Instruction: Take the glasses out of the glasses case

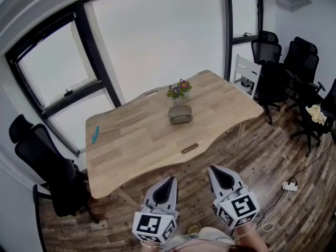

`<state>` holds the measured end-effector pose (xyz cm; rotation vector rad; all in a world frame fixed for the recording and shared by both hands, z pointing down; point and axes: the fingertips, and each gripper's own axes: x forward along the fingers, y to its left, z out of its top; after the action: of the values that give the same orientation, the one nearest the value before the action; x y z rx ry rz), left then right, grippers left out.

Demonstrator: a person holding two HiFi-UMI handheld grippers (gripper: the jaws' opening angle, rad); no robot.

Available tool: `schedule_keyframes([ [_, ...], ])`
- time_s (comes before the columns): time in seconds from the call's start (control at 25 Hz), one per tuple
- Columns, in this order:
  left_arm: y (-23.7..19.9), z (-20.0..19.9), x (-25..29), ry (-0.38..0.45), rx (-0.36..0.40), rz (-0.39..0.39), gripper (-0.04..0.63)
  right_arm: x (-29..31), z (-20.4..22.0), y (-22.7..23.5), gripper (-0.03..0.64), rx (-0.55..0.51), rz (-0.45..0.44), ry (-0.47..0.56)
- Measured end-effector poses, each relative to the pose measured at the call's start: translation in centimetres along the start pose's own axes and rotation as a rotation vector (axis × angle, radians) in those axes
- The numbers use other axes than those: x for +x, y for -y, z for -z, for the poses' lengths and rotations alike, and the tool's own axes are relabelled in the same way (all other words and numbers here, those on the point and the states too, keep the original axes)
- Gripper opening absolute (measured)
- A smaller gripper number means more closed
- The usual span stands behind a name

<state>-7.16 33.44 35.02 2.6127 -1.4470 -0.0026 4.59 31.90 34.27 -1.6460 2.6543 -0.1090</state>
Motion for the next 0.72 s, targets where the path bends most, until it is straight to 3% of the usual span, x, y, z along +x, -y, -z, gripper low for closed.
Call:
schedule_keyframes([
  [0.72,-2.5,0.6,5.4,-0.011,-0.018,0.037,-0.003,4.4,0.6,2.9,0.0,-0.001,0.033,-0.009],
])
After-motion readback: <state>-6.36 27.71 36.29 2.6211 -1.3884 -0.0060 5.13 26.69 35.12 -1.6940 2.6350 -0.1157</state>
